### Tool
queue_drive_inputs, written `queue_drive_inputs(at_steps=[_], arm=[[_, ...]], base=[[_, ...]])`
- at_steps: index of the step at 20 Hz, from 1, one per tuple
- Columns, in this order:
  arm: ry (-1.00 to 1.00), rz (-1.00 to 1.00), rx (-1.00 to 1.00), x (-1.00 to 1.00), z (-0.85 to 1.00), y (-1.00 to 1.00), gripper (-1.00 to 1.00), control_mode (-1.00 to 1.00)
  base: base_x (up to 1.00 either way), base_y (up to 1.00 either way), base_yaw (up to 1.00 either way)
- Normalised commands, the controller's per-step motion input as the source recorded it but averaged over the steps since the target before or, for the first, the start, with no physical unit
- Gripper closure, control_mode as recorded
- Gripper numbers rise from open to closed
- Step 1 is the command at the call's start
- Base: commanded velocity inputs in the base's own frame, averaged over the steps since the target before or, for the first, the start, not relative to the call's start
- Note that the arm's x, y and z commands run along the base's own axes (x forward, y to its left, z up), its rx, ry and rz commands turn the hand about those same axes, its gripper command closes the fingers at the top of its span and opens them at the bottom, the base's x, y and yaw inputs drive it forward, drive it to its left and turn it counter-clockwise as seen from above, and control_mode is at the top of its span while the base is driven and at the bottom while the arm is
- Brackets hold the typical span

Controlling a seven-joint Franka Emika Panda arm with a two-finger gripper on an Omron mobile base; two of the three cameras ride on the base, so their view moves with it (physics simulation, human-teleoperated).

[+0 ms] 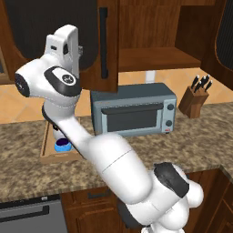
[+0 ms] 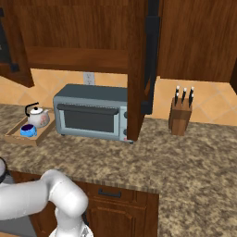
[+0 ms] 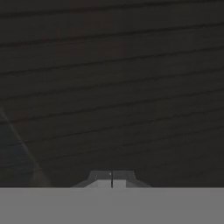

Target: Pick the kettle from the counter and place it on the tray. Then pick the mug from the cabinet and place it on the tray. Then close the cabinet doors.

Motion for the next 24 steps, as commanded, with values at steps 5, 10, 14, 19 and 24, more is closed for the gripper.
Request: queue_drive_inputs(at_steps=[5, 10, 14, 19, 24], arm=[[0.22, 0.04, 0.01, 1.00, -0.09, -0.11, 1.00, -1.00], [0.21, 0.04, 0.01, 1.00, -0.12, -0.17, 1.00, -1.00], [0.19, 0.03, 0.01, 0.96, -0.15, -0.12, 1.00, -1.00], [0.12, 0.02, 0.03, 0.91, -0.17, -0.13, 1.00, -1.00], [0.03, 0.02, 0.04, 0.79, -0.28, -0.17, 1.00, -1.00]], base=[[0.00, 0.00, 0.00], [0.00, 0.00, 0.00], [0.00, 0.00, 0.00], [0.00, 0.00, 0.00], [0.00, 0.00, 0.00]])
